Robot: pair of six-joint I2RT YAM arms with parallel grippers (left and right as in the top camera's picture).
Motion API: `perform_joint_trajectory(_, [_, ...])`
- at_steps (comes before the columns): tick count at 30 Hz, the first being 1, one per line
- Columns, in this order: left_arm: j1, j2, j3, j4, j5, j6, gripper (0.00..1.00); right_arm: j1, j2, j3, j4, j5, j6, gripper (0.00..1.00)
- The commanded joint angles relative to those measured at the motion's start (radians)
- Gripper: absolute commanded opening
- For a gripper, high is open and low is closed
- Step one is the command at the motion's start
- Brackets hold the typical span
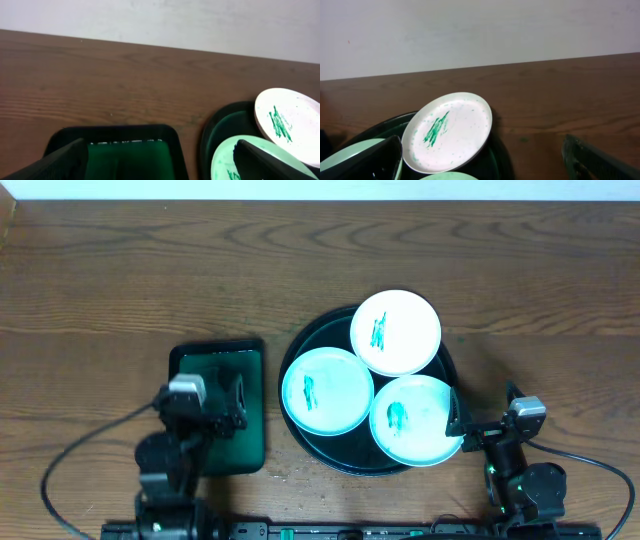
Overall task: Clean dirty plates on tray and stack at the side
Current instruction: 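Move the left gripper over the green sponge in the green tray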
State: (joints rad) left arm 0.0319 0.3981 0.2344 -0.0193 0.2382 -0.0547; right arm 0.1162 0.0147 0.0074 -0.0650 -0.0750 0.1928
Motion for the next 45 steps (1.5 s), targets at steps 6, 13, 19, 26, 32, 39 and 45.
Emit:
perform_joint_trajectory(6, [0.003, 0.482, 0.415, -0.212, 0.013, 0.025, 0.93, -0.01, -0.007, -0.002, -0.003, -0.008, -0.014, 0.99])
perform_joint_trajectory(13, [0.003, 0.822, 0.771, -0.608, -0.002, 0.025, 0.93, -0.01, -0.007, -0.002, -0.003, -0.008, -0.014, 0.99])
perform_joint_trajectory(19, [0.003, 0.999, 0.914, -0.86, -0.067, 0.025, 0.93, -0.01, -0.007, -0.002, -0.003, -0.008, -0.014, 0.99])
perform_joint_trajectory(26, [0.003, 1.059, 0.915, -0.919, -0.066, 0.025, 0.93, -0.01, -0.007, -0.002, -0.002, -0.006, -0.015, 0.99])
perform_joint_trajectory(32, [0.003, 1.056, 0.915, -0.918, -0.064, 0.024, 0.93, -0.01, -0.007, -0.002, -0.006, 0.044, -0.014, 0.99])
perform_joint_trajectory(39, [0.003, 1.056, 0.915, -0.918, -0.063, -0.053, 0.93, -0.01, -0.007, -0.002, 0.043, -0.112, 0.063, 0.99])
perform_joint_trajectory(45, [0.003, 1.056, 0.915, -0.918, -0.063, -0.146, 0.93, -0.01, -0.005, 0.021, 0.175, -0.459, 0.131, 0.99])
